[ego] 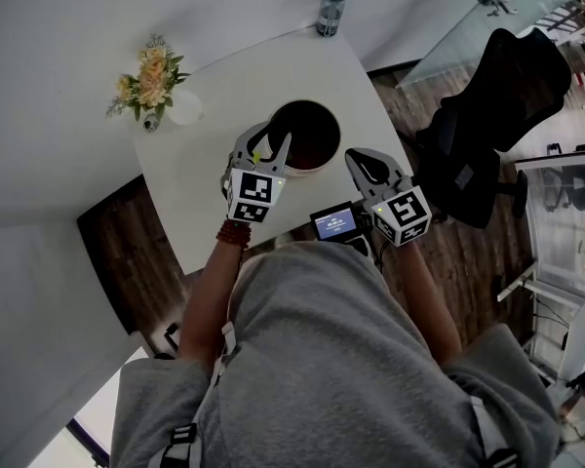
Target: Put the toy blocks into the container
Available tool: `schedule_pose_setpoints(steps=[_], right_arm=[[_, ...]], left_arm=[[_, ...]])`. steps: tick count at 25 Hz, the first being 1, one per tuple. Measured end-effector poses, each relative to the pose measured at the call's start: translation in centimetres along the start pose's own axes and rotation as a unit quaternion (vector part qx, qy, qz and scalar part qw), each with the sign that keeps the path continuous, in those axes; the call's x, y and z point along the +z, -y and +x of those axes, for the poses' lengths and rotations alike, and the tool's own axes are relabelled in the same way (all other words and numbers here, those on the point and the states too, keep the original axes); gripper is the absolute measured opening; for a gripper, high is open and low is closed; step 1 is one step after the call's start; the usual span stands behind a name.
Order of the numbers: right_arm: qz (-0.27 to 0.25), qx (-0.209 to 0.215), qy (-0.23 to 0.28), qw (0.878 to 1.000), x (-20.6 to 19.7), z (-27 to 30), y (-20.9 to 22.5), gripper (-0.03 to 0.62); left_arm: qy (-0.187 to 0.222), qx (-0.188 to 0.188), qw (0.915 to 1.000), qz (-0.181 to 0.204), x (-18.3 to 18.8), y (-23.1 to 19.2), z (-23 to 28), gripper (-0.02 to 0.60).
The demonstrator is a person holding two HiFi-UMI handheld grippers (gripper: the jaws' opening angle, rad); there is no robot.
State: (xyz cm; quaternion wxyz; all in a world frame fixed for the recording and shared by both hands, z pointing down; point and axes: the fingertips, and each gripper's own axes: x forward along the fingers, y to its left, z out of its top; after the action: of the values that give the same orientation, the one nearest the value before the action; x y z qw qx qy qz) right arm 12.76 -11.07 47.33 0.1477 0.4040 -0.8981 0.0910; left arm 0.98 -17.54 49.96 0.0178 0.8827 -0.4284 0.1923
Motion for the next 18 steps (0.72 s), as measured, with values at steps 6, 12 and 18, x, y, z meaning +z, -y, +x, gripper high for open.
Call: schedule_pose_setpoints(steps=[6,12,18], right_arm=[[0.003,-0.003,-0.006,1.000,-0.5,0.0,0.1,0.003],[0.002,-0.002,-0.011,1.000,-0.6,0.1,-0.3,0.003],[-0.001,-0.006,-0.018,1.000,-0.9,-0.1,-0.2,0.003]], left_arm=[[-0.013,0.053,0.9981,-0.030,-3.0,-4.6,-3.0,0.130],[-0.071,0.071,0.9931,-0.060,-9.7,-7.0,-4.1,0.130],[-0.130,0.048,0.9875,-0.075,-16.5,-5.5,-3.0,0.156]])
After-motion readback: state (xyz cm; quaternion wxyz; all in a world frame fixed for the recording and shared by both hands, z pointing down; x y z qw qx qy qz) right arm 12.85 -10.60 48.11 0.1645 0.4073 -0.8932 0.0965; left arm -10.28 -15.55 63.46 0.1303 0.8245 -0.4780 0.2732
